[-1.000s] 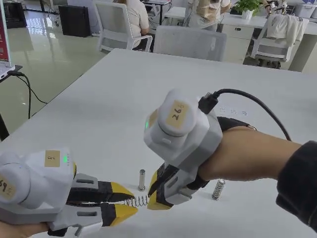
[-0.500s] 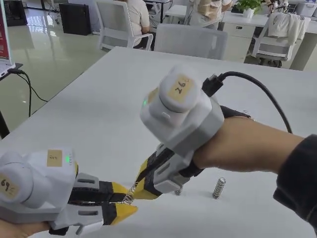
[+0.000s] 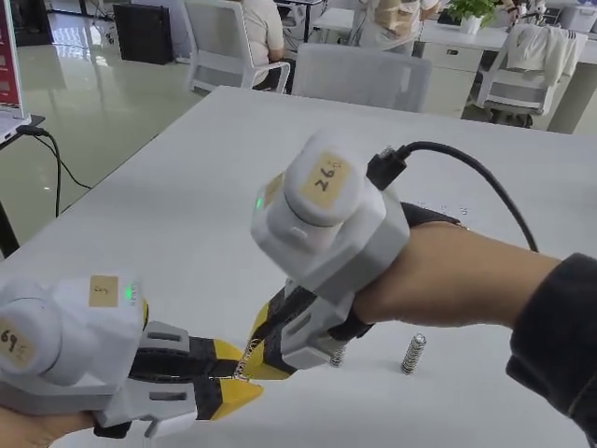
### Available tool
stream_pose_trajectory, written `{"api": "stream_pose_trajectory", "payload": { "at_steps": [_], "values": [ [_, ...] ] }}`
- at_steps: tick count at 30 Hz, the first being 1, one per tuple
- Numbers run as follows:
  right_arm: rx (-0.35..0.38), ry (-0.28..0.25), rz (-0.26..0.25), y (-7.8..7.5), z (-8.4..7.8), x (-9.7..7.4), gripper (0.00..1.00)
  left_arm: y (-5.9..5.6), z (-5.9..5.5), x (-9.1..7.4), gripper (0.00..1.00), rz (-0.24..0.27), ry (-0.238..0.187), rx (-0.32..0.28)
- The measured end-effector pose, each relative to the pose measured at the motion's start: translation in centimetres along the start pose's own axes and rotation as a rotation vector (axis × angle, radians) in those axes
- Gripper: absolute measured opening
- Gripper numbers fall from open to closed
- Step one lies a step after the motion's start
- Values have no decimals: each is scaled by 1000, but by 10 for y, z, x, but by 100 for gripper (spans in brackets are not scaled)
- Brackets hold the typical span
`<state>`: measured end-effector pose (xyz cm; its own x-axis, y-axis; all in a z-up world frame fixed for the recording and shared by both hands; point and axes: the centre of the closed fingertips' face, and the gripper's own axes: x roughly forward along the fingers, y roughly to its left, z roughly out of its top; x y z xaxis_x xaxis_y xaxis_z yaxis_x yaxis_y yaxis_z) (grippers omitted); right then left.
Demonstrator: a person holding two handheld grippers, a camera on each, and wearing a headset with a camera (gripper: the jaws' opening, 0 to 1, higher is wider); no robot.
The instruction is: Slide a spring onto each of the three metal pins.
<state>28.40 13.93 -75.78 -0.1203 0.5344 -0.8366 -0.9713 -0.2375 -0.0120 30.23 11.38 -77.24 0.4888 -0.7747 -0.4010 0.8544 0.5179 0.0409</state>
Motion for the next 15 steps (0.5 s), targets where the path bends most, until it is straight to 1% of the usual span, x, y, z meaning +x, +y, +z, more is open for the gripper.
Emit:
{"api": "stream_pose_trajectory", "payload": {
  "at_steps": [2, 3, 6, 9, 14, 15],
  "values": [
    [-5, 6, 0, 0, 0, 2, 9, -1, 3, 0, 3, -1, -9, -1],
    [-4, 7, 3, 0, 0, 2, 9, -1, 2, -1, 3, -4, 2, 3],
    [6, 8, 8, 0, 0, 1, 8, -1, 3, 0, 3, -1, -4, 10],
    [8, 7, 2, -1, 0, 1, 8, 0, 3, 1, 3, 1, -19, -8],
    [16, 12, 3, -3, -2, 2, 8, 1, 2, 2, 3, 6, -18, -17],
    [17, 14, -1, -3, -2, 2, 8, 1, 2, 2, 5, 6, -21, -21]
  ]
}}
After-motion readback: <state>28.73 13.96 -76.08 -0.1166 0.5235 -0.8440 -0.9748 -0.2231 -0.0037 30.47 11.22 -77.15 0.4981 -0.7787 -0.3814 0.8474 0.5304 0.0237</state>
